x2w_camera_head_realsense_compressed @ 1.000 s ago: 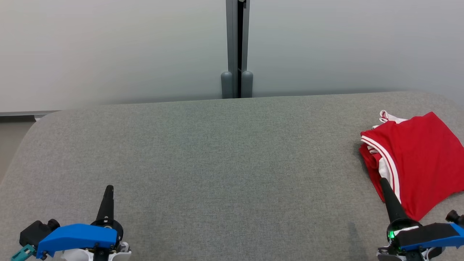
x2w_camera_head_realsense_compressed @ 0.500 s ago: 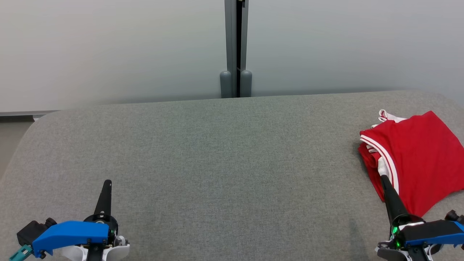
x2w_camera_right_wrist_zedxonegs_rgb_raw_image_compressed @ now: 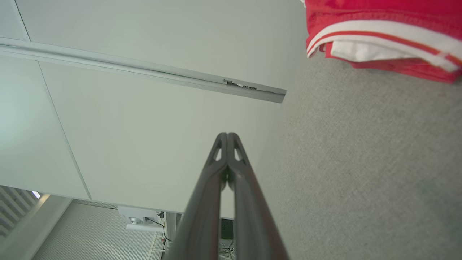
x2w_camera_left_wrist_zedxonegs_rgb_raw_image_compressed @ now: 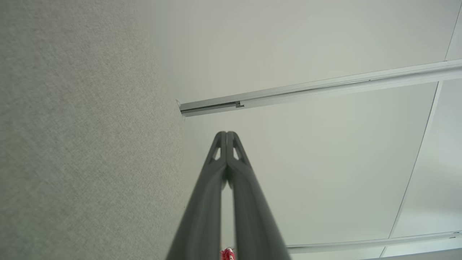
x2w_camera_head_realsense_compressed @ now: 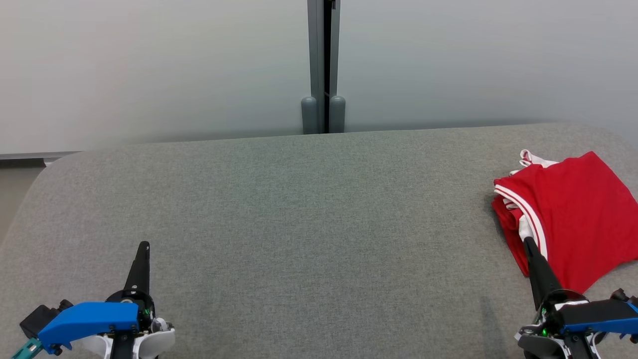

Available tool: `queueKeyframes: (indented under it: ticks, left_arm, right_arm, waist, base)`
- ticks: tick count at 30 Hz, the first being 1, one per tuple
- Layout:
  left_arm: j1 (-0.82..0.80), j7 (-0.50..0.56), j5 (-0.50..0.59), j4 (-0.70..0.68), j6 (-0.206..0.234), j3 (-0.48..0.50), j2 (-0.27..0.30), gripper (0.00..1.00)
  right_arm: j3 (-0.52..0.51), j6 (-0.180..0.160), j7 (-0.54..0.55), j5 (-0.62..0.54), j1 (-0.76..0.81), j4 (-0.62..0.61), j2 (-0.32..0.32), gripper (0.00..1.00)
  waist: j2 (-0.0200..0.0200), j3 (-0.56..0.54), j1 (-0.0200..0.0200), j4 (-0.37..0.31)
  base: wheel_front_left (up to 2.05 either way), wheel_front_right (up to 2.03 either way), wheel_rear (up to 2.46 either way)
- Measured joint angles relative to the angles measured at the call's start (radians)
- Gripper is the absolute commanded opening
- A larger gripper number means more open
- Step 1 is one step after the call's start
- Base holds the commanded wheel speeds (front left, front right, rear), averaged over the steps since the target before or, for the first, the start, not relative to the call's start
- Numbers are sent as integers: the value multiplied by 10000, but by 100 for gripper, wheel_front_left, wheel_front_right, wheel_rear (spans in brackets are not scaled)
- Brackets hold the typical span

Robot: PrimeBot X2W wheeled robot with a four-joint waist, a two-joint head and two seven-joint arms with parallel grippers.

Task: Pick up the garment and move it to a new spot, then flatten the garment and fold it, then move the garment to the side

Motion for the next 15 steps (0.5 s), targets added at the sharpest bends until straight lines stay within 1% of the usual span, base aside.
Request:
queueKeyframes:
  ticks: [15]
  left_arm:
    - [-109,286,-848,-4,-194,385,-217,0]
  right_arm:
    - [-38,0,90,1108,-217,261,2,0]
  waist:
    - [0,27,-1,-33]
  base:
    - [0,0,0]
